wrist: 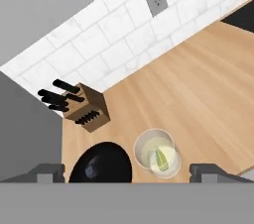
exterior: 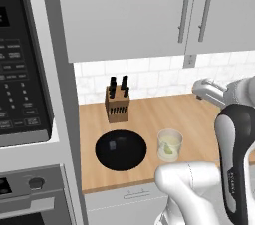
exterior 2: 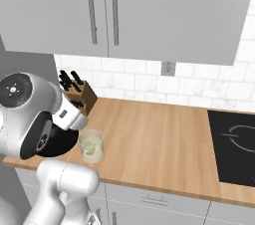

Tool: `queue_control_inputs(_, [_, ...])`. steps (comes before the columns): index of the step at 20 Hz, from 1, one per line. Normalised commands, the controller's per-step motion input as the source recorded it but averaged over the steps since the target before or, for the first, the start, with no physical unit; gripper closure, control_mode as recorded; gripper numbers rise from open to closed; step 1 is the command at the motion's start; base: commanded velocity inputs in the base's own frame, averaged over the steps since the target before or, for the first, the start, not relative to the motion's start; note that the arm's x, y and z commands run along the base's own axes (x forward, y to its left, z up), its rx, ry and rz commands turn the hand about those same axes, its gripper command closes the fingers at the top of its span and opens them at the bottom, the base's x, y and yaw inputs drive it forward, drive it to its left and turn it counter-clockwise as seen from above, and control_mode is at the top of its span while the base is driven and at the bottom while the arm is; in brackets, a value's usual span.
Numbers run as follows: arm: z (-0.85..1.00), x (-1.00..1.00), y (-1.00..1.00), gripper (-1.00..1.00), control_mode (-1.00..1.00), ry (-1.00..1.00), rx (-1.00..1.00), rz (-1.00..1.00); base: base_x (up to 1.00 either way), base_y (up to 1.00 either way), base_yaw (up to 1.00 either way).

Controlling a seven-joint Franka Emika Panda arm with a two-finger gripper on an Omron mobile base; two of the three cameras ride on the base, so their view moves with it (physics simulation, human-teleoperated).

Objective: Grab a lemon wedge from the fridge and one ice cube from the ice bowl, and put them in the glass of lemonade.

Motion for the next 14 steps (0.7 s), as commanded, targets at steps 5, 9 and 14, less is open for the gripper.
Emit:
queue_control_inputs(5, [0.45, 0.23, 0.07, -1.00, -1.00, 0.07, 0.02, 0.00, 0.00, 0.00, 0.00])
queue_control_inputs(9, [0.11, 0.00, 0.37, -1.00, -1.00, 0.00, 0.00, 0.00, 0.00, 0.00, 0.00])
queue_control_inputs(14, [-0.36, 0.00, 0.26, -1.00, -1.00, 0.00, -0.05, 0.00, 0.00, 0.00, 0.00])
